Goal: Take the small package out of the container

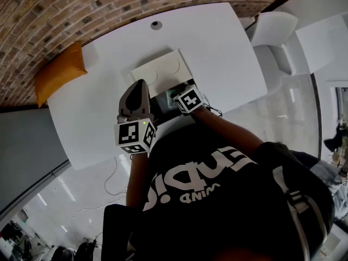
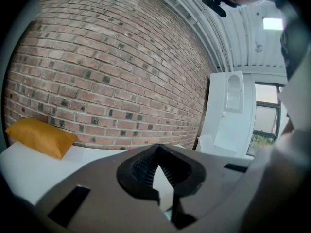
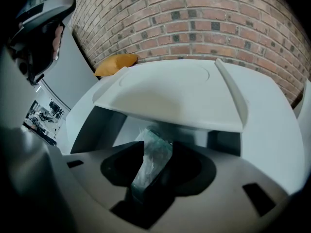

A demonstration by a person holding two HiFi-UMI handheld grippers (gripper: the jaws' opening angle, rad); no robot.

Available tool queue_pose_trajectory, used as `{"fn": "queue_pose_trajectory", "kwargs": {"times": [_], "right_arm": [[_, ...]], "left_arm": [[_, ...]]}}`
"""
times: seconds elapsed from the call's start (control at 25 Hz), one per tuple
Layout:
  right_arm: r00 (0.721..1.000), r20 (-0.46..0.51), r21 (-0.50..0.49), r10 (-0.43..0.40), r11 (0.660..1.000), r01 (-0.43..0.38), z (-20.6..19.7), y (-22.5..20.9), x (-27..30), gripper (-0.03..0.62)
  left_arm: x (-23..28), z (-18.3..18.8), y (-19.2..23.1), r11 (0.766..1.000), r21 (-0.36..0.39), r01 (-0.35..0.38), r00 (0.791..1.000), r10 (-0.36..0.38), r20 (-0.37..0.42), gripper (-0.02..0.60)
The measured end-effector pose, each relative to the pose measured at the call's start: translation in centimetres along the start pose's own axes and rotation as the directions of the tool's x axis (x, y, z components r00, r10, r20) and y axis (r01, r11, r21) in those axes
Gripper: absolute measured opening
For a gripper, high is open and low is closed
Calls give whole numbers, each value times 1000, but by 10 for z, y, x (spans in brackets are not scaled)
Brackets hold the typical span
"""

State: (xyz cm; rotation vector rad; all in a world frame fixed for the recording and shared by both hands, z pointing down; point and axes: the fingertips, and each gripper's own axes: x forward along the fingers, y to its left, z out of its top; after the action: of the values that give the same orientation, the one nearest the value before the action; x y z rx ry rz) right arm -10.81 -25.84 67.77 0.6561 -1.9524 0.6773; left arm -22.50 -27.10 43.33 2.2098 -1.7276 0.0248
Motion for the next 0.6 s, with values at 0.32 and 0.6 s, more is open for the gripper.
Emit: {"fn": "queue_pose_trajectory", "kwargs": {"times": [0.32,0.6], "right_arm": [[1000,-3,-27,-9,1000,9,-1,-1,0,142],[1000,1,-65,-12,998,12,-2,2,-1,116]], "left_arm": [[-1,-2,0,1000,0,-3,1000,3,-3,5],[-6,-3,0,1000,-4,-14,1000,14,1,5]]}}
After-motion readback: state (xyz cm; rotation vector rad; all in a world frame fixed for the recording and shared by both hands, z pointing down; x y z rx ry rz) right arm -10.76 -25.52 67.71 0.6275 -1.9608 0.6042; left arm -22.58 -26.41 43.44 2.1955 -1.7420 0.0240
